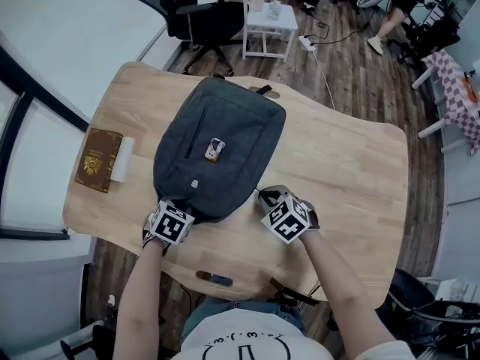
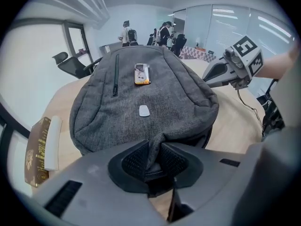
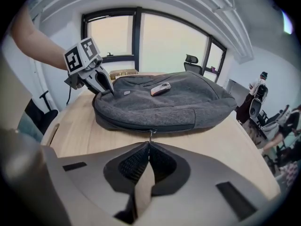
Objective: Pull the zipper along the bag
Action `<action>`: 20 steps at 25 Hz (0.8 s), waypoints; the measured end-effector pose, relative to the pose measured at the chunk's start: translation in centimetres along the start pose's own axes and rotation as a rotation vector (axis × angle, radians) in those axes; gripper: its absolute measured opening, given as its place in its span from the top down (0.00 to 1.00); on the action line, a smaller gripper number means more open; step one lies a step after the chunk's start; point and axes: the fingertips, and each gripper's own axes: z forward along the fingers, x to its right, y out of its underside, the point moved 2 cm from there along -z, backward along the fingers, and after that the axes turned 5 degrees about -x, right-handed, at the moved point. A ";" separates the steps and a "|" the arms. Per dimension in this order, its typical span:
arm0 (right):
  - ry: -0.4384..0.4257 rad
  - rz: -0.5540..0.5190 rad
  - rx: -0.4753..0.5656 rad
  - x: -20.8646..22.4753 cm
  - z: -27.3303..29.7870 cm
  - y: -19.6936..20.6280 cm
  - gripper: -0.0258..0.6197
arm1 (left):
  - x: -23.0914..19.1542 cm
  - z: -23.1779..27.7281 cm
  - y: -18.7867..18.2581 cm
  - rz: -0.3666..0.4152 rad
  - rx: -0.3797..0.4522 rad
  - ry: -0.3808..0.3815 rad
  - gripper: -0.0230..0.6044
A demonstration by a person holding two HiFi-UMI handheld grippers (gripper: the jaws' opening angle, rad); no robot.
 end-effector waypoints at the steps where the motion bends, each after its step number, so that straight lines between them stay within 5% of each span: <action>1: -0.004 0.020 0.000 -0.4 -0.1 -0.1 0.88 | 0.0 0.1 0.0 -0.001 0.001 0.000 0.86; 20: -0.180 0.151 -0.013 -13.3 0.9 -4.1 0.87 | 0.5 -0.4 -0.2 -0.132 0.094 0.045 0.86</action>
